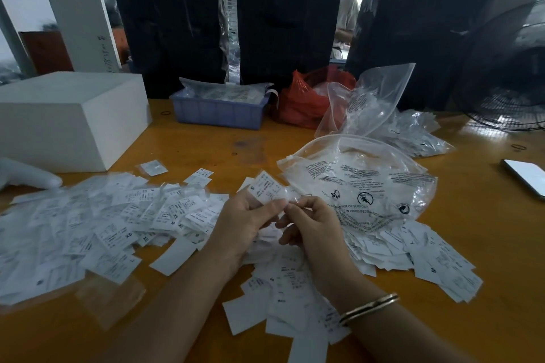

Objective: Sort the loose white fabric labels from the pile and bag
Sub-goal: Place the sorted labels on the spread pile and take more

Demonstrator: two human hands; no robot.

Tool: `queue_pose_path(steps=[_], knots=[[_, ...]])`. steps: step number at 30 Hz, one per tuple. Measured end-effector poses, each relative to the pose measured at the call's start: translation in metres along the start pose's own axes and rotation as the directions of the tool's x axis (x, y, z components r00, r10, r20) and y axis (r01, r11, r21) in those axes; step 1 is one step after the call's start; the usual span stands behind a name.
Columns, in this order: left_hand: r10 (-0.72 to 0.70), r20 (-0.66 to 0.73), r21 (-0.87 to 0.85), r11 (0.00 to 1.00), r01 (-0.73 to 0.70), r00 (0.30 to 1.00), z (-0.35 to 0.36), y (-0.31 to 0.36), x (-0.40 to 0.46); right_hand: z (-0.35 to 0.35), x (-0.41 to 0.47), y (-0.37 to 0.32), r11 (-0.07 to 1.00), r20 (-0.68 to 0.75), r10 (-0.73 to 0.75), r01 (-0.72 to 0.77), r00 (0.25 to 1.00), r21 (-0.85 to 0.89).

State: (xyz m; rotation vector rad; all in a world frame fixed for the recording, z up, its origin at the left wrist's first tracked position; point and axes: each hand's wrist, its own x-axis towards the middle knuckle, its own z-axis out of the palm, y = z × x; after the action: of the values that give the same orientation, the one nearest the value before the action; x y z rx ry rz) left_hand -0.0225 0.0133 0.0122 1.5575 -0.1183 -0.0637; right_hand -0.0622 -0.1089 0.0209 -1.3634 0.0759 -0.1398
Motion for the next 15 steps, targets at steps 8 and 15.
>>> queue_pose_path(steps=[8,15], knots=[[-0.040,-0.211,-0.143,0.990,0.009,0.977,-0.019,0.016,0.005,-0.015,0.014,-0.026,0.990,0.010,-0.140,0.140,0.990,-0.018],[0.321,-0.569,0.584,0.806,0.097,0.757,-0.072,0.006,0.021,-0.071,0.097,-0.068,0.417,-0.042,-0.404,0.143,0.914,-0.897]])
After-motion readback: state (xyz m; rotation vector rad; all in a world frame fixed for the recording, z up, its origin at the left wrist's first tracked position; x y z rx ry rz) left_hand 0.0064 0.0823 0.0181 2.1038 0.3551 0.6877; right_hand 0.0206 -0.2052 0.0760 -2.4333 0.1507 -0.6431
